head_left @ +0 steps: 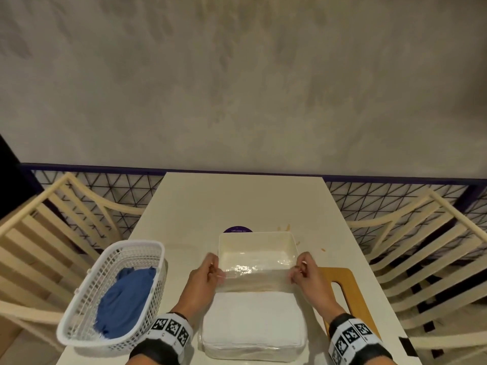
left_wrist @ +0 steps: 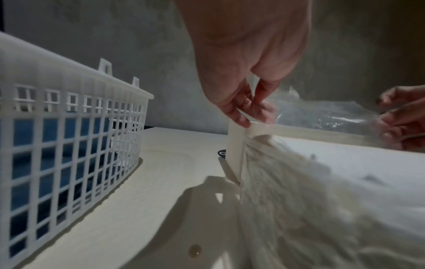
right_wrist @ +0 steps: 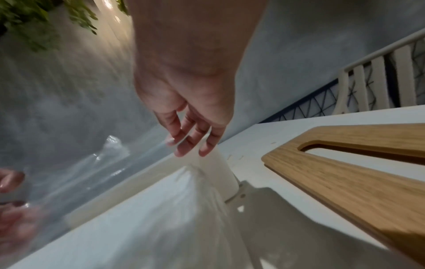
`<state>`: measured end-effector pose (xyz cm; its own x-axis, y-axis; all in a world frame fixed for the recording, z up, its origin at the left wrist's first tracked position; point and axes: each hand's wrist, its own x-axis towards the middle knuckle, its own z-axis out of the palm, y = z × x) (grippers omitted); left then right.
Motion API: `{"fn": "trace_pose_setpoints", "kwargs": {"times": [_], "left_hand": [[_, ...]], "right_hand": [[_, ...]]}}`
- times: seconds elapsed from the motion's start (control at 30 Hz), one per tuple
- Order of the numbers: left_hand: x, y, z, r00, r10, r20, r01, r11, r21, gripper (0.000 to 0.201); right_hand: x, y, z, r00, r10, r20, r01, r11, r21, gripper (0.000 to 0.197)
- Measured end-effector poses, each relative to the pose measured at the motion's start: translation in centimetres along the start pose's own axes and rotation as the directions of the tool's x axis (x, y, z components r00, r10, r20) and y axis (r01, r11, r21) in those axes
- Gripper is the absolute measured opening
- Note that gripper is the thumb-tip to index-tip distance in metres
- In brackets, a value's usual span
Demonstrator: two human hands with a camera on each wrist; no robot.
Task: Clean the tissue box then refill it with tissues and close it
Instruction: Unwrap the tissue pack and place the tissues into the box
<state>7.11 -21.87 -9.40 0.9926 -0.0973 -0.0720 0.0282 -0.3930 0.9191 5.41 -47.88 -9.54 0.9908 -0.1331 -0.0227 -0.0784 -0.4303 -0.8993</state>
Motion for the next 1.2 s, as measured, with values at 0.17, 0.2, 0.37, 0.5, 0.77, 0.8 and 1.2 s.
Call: {"fn": "trace_pose_setpoints", "kwargs": {"times": [0.17,0.2,0.37,0.5,0.77,0.8,1.2], "left_hand": [[1.5,-2.1,0.8,0.972,-0.213,0.103,0.203,0.974,0.104,0.039],[1.9,-2.3,1.1,0.950,-0.282,0.134,0.270,0.957,0.103,0.032],[3.8,-3.0,1.8,0.838,-0.525,0.147,0.496,0.846,0.195,0.047],[4.8,-4.0,2.2,0.816,-0.565,0.125,0.463,0.767,0.445,0.051],[8.1,-10.2,2.7,0.839,-0.520,0.162,0.451,0.830,0.327,0.066],[7.2,-8.5,2.3,0.838,-0.516,0.180,0.447,0.836,0.318,0.055],[-3.5,-4.3,-1.4,0.994,-0.032,0.108,0.007,0.975,0.223,0.026]], "right_hand": [[1.2,3.2,1.4,0.980,0.166,0.107,-0.149,0.977,-0.155,0.049],[1.4,3.4,1.7,0.961,0.236,0.146,-0.209,0.961,-0.179,0.045],[2.0,2.9,2.2,0.824,0.509,0.250,-0.405,0.837,-0.369,0.044],[2.7,3.0,2.1,0.804,0.562,0.195,-0.439,0.782,-0.442,0.046],[2.8,3.2,2.5,0.843,0.507,0.181,-0.461,0.853,-0.245,0.018],[2.8,3.2,2.7,0.848,0.501,0.173,-0.462,0.859,-0.221,0.020],[-3.5,0.0,1.4,0.987,-0.059,0.152,0.115,0.912,-0.394,0.022]]}}
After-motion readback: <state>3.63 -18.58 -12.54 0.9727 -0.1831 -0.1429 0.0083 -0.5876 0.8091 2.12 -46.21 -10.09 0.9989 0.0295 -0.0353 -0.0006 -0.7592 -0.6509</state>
